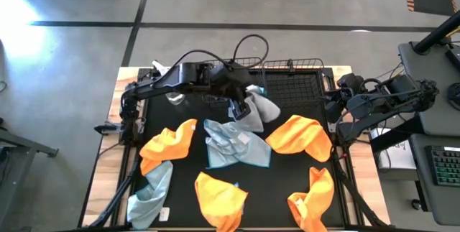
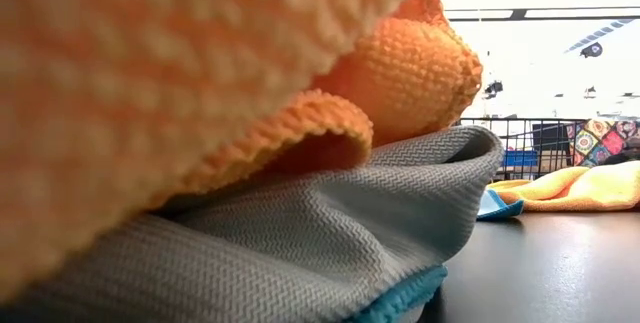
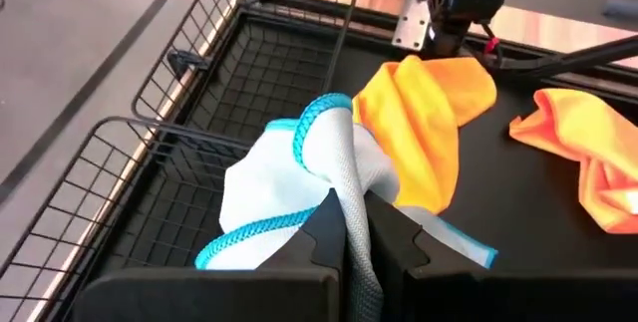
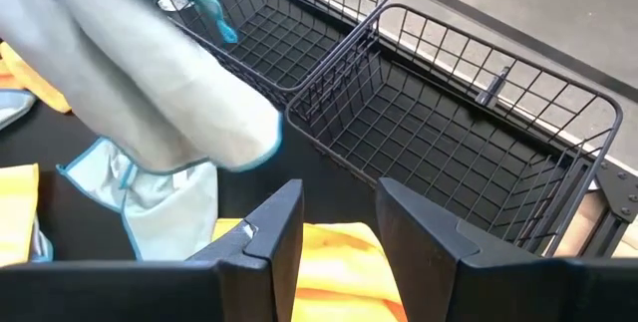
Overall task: Sort microfiber towel by color & place in baskets
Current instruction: Put the middle blue microfiber towel into the left black wire basket
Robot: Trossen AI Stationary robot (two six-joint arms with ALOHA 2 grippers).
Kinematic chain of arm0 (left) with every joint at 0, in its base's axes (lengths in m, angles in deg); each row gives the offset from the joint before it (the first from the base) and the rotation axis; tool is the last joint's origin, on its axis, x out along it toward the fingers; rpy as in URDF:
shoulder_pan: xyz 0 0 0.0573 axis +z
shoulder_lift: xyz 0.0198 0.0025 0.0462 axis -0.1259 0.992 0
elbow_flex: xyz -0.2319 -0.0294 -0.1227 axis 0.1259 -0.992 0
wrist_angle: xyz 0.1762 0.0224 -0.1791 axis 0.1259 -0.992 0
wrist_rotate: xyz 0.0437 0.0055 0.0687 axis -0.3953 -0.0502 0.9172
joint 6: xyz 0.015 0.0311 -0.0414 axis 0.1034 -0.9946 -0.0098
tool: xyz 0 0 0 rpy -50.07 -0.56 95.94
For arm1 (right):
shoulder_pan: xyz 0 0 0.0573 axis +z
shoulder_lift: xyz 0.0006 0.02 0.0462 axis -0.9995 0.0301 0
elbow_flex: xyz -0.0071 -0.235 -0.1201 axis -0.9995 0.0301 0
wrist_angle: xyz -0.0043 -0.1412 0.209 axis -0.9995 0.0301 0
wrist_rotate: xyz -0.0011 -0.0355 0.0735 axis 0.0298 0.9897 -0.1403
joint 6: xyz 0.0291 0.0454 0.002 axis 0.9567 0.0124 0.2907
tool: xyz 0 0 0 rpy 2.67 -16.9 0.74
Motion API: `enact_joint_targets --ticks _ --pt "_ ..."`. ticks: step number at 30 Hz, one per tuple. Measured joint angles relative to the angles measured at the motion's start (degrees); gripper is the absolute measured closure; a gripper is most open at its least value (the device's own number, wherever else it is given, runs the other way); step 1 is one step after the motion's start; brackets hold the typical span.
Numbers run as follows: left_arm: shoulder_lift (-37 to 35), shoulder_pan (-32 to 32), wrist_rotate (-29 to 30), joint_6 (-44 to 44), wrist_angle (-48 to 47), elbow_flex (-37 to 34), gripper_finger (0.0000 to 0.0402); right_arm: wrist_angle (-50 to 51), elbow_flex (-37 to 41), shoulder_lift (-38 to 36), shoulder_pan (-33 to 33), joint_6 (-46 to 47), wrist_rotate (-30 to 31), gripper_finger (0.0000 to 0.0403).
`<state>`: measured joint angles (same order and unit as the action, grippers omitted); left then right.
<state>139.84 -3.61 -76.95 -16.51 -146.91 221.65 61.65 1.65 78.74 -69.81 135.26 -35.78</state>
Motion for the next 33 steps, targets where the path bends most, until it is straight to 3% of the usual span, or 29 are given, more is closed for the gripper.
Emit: enact_joint_targets --ticks 4,13,16,24,33 --pt "0.05 0.08 4.90 -1.04 0.41 0.03 0.0401 -0.01 0.00 0.03 0.02 0.09 -0.05 0.0280" --pt "0.12 1.78 35.15 -4.93 1.08 0.01 0.0402 -0.06 0.00 0.16 0.02 0.20 -0.09 0.0280" --pt "0.12 3.33 41.23 -6.28 1.46 0.01 0.0402 -0.07 0.00 0.16 0.01 0.66 -0.11 0.0280" --pt "0.18 8.58 41.15 -6.22 1.41 0.01 0.0402 -0.11 0.00 0.16 0.00 0.68 -0.13 0.0280" --pt "0.18 13.46 31.37 -2.64 1.39 -0.04 0.0401 -0.11 0.00 0.16 0.00 0.62 -0.13 0.0280"
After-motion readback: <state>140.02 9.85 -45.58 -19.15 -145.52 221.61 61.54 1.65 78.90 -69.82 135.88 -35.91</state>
